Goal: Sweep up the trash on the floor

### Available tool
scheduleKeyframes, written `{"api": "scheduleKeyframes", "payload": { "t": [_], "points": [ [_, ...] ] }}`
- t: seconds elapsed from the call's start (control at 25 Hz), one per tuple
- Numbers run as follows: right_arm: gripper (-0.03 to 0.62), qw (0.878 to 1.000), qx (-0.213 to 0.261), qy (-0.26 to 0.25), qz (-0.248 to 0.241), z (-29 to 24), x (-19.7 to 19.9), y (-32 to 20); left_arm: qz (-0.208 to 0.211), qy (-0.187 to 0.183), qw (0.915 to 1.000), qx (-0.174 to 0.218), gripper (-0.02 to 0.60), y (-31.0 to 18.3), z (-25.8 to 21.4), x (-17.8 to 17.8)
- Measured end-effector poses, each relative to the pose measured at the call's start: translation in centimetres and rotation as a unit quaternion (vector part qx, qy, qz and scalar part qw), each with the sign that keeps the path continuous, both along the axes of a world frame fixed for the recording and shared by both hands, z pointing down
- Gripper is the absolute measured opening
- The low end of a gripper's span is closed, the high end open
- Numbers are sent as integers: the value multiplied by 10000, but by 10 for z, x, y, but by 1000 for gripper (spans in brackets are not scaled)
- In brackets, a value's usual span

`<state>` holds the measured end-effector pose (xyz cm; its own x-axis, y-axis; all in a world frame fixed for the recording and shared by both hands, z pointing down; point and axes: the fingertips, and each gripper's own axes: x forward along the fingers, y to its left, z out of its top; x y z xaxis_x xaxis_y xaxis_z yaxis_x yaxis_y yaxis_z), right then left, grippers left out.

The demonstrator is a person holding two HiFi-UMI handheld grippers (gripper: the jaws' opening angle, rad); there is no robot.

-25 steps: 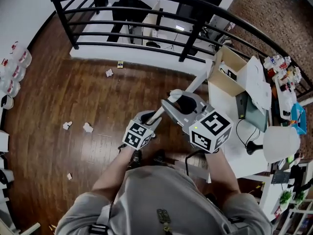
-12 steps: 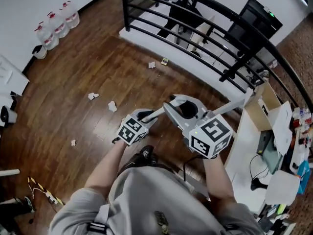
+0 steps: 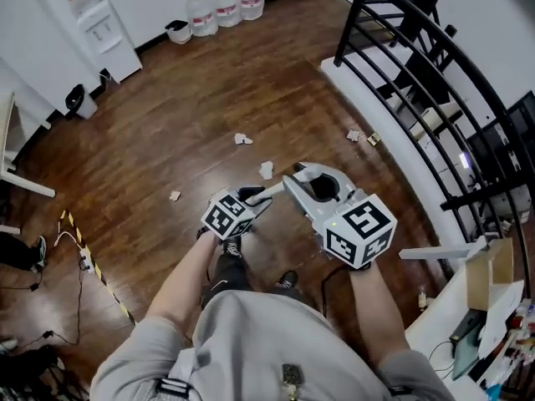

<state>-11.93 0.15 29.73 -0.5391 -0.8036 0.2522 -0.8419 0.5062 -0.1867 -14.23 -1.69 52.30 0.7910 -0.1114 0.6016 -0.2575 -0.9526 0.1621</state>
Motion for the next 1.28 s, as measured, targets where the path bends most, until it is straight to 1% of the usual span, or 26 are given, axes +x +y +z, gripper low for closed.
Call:
{"api": "scheduleKeyframes", "payload": {
  "t": [0.2, 0.32, 0.4, 0.52, 0.72, 0.88, 1.0, 1.16, 1.28],
  "points": [
    [101, 9980, -94, 42, -617, 16, -106, -76, -600, -12, 9982, -31, 133, -73, 16, -107],
    [101, 9956, -182, 103, -916, 29, -173, -129, -826, -13, 9965, -121, 133, -121, 30, -173],
    [101, 9936, -303, 135, -1076, 44, -218, -163, -969, -36, 9950, -257, 135, -150, 45, -219],
    [101, 9907, -570, 84, -1230, 71, -275, -202, -1099, -165, 9926, -489, 138, -181, 72, -279],
    [101, 9866, -919, -2, -1345, 126, -338, -266, -1082, -416, 9909, -687, 138, -237, 123, -348],
    [101, 9830, -1181, -107, -1400, 177, -365, -310, -1066, -594, 9892, -814, 138, -274, 173, -380],
    [101, 9816, -1356, -140, -1333, 217, -369, -332, -938, -748, 9885, -915, 138, -294, 214, -389],
    [101, 9820, -1567, -307, -1008, 251, -349, -359, -765, -827, 9894, -912, 141, -322, 243, -380],
    [101, 9823, -1680, -248, -788, 263, -320, -372, -640, -854, 9899, -938, 143, -337, 253, -356]
  ]
}}
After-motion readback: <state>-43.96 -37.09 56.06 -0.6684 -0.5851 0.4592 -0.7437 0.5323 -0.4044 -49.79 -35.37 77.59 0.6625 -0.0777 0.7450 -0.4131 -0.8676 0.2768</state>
